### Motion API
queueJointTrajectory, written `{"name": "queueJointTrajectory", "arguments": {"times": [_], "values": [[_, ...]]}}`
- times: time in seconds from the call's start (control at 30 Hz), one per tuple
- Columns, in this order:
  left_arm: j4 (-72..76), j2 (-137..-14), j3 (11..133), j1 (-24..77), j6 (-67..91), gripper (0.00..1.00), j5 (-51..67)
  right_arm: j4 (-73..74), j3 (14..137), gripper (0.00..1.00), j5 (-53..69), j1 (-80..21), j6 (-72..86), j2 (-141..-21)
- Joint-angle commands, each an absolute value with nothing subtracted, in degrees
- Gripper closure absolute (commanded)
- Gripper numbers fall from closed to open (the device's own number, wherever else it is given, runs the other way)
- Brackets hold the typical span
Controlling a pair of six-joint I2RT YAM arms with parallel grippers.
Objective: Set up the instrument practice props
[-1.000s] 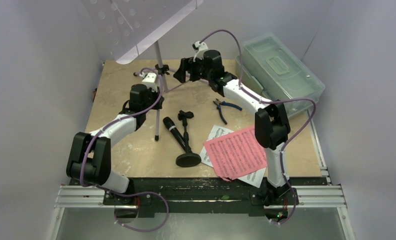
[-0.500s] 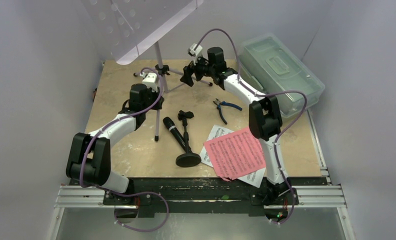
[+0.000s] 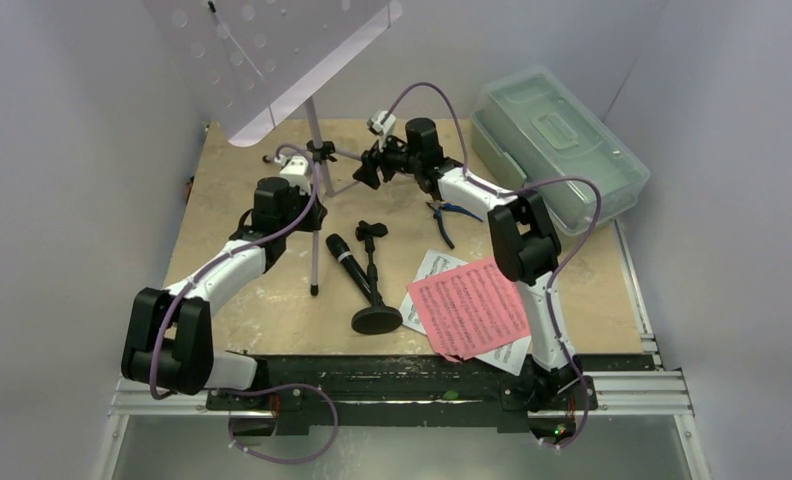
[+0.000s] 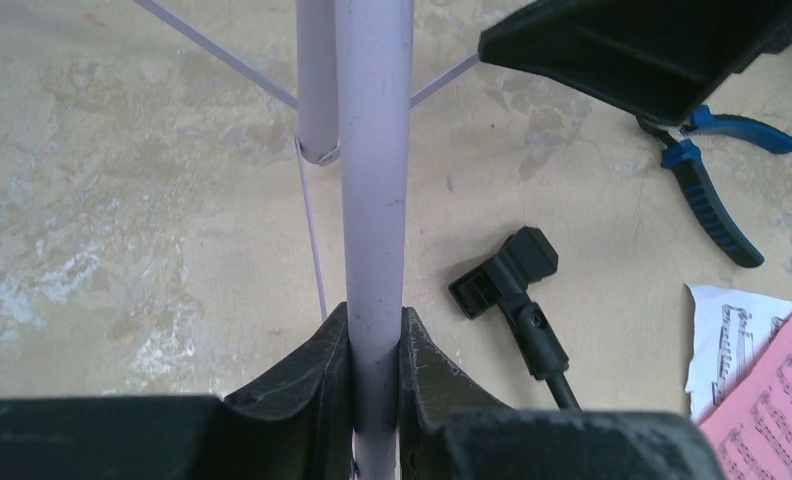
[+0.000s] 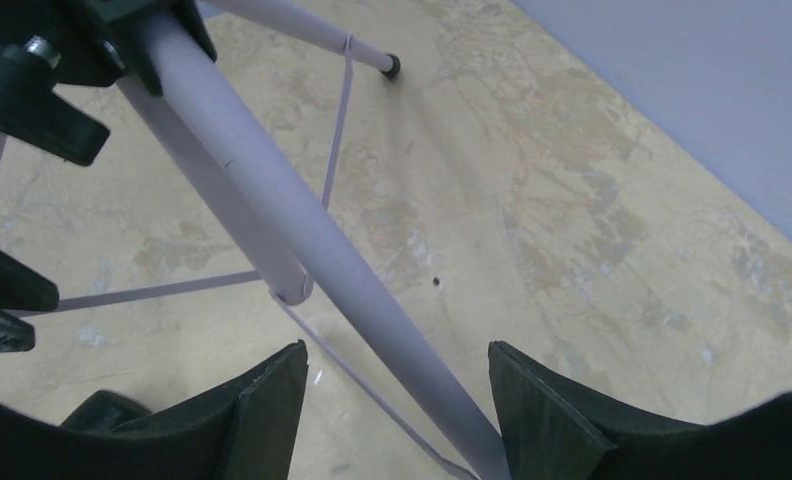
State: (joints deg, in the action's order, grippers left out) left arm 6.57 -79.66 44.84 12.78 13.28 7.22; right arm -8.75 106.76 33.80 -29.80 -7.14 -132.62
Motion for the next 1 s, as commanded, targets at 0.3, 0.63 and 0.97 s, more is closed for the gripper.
{"name": "queueJointTrajectory", "arguments": {"times": [0.3, 0.63, 0.97], "values": [[-7.0, -70.3, 39.0, 12.8, 23.4, 0.84, -0.6, -21.2, 79.8, 0.27, 7.7, -41.1, 5.7, -113.3], [-13.5, -61.3, 38.3, 12.8, 28.3, 0.31, -5.1, -10.7, 83.3, 0.16, 1.9, -42.6, 11.6, -110.5], [-20.1, -51.3, 38.6, 12.8, 32.9, 0.13, 4.9, 9.1, 79.8, 0.01, -5.7, -42.3, 16.0, -97.4]]}}
